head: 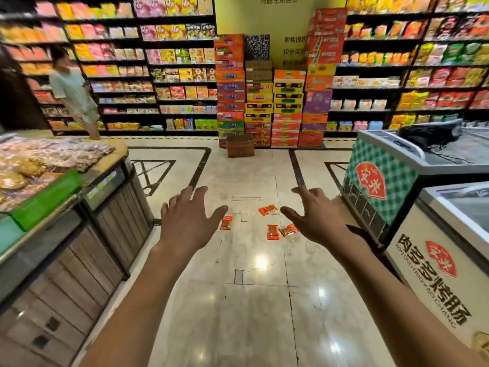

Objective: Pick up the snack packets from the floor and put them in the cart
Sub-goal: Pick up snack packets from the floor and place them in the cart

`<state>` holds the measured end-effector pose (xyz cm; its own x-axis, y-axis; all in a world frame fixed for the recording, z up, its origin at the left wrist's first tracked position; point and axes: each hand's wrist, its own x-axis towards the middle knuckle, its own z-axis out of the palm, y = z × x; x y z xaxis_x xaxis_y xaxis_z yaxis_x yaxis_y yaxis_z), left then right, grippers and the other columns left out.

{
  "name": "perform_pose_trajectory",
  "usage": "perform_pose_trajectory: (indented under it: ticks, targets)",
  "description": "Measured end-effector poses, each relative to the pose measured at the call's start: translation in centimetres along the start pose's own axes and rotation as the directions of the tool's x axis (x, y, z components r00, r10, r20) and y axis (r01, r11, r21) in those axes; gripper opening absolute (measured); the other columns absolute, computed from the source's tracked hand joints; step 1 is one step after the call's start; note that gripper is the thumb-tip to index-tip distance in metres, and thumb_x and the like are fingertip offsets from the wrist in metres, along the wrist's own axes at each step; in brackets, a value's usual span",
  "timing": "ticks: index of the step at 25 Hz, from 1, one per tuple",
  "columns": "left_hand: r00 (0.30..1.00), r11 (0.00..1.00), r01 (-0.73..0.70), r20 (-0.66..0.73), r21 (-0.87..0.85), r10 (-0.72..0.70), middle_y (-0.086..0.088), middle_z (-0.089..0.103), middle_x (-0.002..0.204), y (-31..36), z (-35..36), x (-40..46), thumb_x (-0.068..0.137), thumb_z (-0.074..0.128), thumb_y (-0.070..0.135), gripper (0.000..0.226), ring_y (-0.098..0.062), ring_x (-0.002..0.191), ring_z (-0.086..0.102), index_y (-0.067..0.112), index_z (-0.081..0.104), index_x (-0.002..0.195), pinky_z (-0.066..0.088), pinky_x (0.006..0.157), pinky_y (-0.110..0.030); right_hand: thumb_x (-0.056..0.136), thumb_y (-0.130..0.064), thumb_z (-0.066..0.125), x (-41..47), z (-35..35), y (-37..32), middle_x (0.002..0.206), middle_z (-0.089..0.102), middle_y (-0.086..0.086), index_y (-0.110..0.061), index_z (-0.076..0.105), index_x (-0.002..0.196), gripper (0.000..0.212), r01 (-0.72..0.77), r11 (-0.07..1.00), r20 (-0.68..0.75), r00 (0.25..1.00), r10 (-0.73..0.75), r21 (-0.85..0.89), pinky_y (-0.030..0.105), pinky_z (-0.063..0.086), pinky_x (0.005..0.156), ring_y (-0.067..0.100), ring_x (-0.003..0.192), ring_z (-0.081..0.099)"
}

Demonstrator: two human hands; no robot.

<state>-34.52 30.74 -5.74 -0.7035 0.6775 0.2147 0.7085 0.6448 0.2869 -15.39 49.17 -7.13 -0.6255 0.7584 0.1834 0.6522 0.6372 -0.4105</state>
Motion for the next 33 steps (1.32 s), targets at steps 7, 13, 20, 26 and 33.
perform_pose_trajectory:
  ticks: [7,13,20,26,33]
  targets:
    - [0.999,0.996,0.043,0.028,-0.079,-0.041,-0.007,0.036,0.159,-2.8,8.3,15.8,0.089,0.042,0.07,0.075,-0.036,0.141,0.037,0.027,0.036,0.151,0.029,0.116,-0.052,0.088,-0.057,0.059,16.4,8.5,1.0,0.141,0.047,0.015,-0.027,0.041,0.143,0.065,-0.002,1.0,0.069,0.998,0.001,0.012,0.047,0.05,0.1,0.034,0.124,0.053]
    - [0.997,0.997,0.011,0.079,-0.074,-0.005,-0.006,0.037,0.159,-4.2,13.1,31.1,0.091,0.044,0.067,0.074,-0.035,0.142,0.037,0.026,0.035,0.151,0.029,0.116,-0.05,0.088,-0.054,0.061,32.1,12.8,1.3,0.142,0.046,0.015,-0.026,0.043,0.142,0.064,-0.032,0.999,0.082,0.996,0.03,0.028,0.045,0.049,0.099,0.034,0.125,0.053]
    - [0.997,0.997,-0.019,0.076,-0.074,0.024,-0.006,0.033,0.161,-1.2,18.9,47.8,0.091,0.041,0.068,0.073,-0.034,0.144,0.033,0.028,0.032,0.152,0.028,0.117,-0.053,0.089,-0.052,0.061,48.6,16.3,5.9,0.141,0.048,0.016,-0.022,0.044,0.142,0.064,-0.057,0.997,0.034,0.998,0.055,0.043,0.045,0.048,0.1,0.036,0.125,0.053]
    - [0.998,0.996,0.006,0.065,-0.087,-0.001,-0.008,0.022,0.166,3.0,26.9,64.0,0.092,0.041,0.067,0.074,-0.032,0.15,0.022,0.03,0.027,0.155,0.022,0.121,-0.05,0.091,-0.053,0.058,66.9,21.3,12.4,0.144,0.048,0.018,-0.021,0.043,0.144,0.064,-0.041,0.999,0.01,0.999,0.04,0.034,0.049,0.05,0.1,0.037,0.128,0.05]
    - [0.99,0.995,0.066,0.132,-0.076,-0.056,-0.008,0.017,0.167,4.7,36.6,80.2,0.09,0.042,0.069,0.078,-0.033,0.152,0.019,0.031,0.025,0.155,0.024,0.121,-0.054,0.09,-0.051,0.06,84.9,27.2,18.9,0.146,0.045,0.019,-0.023,0.038,0.148,0.068,-0.104,0.994,0.115,0.988,0.106,-0.017,0.049,0.048,0.099,0.04,0.128,0.049]
